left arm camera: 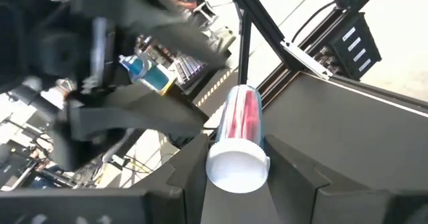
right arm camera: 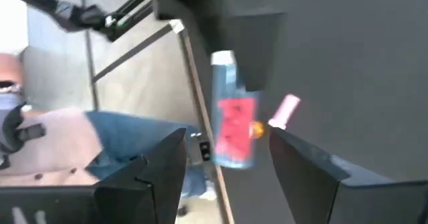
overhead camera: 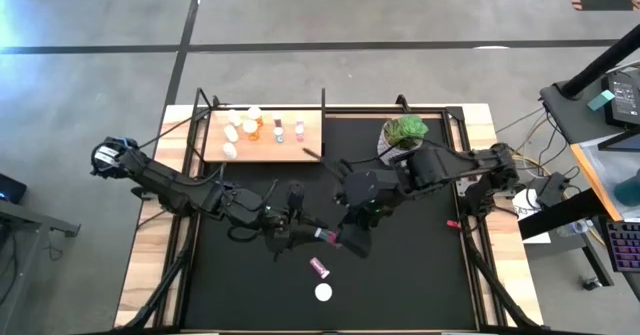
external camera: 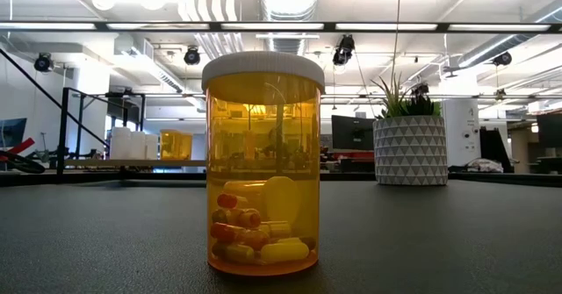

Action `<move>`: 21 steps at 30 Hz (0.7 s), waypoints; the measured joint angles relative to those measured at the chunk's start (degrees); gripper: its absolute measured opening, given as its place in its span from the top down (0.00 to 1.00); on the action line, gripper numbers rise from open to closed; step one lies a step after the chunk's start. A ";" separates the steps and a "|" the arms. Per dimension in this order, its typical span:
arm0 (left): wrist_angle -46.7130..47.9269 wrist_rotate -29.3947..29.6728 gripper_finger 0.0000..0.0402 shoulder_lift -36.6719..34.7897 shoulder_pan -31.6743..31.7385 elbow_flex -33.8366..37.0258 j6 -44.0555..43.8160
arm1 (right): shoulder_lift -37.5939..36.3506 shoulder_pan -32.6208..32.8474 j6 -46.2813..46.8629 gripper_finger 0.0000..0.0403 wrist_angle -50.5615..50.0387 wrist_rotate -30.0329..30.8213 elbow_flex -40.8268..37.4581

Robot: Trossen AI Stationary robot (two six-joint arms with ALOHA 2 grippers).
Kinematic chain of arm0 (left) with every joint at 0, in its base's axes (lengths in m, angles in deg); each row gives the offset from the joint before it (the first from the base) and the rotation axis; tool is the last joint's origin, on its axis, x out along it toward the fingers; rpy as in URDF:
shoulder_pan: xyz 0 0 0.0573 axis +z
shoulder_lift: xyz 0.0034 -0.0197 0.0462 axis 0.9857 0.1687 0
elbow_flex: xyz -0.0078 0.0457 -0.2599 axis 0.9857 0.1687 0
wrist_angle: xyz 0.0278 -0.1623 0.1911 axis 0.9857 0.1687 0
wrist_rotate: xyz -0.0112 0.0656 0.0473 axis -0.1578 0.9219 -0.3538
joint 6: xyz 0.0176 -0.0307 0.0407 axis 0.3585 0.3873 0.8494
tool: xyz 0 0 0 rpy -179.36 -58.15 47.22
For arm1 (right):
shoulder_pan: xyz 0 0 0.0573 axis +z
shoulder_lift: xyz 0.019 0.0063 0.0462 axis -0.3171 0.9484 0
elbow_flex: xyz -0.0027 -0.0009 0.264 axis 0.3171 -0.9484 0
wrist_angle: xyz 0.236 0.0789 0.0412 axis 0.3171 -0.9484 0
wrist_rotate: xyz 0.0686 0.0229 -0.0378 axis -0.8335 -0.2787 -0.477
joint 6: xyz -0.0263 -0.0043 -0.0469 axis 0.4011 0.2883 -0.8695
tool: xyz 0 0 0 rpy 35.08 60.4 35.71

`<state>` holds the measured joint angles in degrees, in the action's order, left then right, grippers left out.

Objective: Pick and place medicine bottles onto shelf by color
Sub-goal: Put the blue pill bottle on the shelf aligned with the other blue pill bottles

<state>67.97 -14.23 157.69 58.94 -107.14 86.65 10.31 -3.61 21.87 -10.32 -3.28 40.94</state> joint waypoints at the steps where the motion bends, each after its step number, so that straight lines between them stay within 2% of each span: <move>1: 0.00 -0.08 0.71 0.00 0.00 0.00 -0.04 | -0.43 -0.22 -0.39 0.50 -0.54 1.09 0.00; 6: 0.23 -0.43 0.71 0.00 0.03 0.00 -0.29 | -2.49 -1.36 -3.57 0.50 -5.68 5.00 0.00; 8: 0.44 1.75 0.71 0.00 0.18 0.00 -2.79 | -3.62 -1.75 -3.77 0.50 -8.15 7.99 0.00; 11: 1.21 6.04 0.71 0.00 1.65 0.00 -10.40 | -5.09 -2.15 -4.35 0.50 -10.71 12.51 0.00; 13: 3.22 6.69 0.71 0.00 3.66 -0.01 -15.05 | -5.76 -2.26 -4.65 0.50 -11.76 14.39 0.00; 21: 16.27 6.56 0.71 0.04 15.33 -1.35 -41.24 | -9.45 -2.26 -10.56 0.50 -16.15 14.77 0.00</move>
<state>84.24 -7.68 157.73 74.27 -108.49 45.41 0.86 -5.87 11.31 -26.47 11.49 40.94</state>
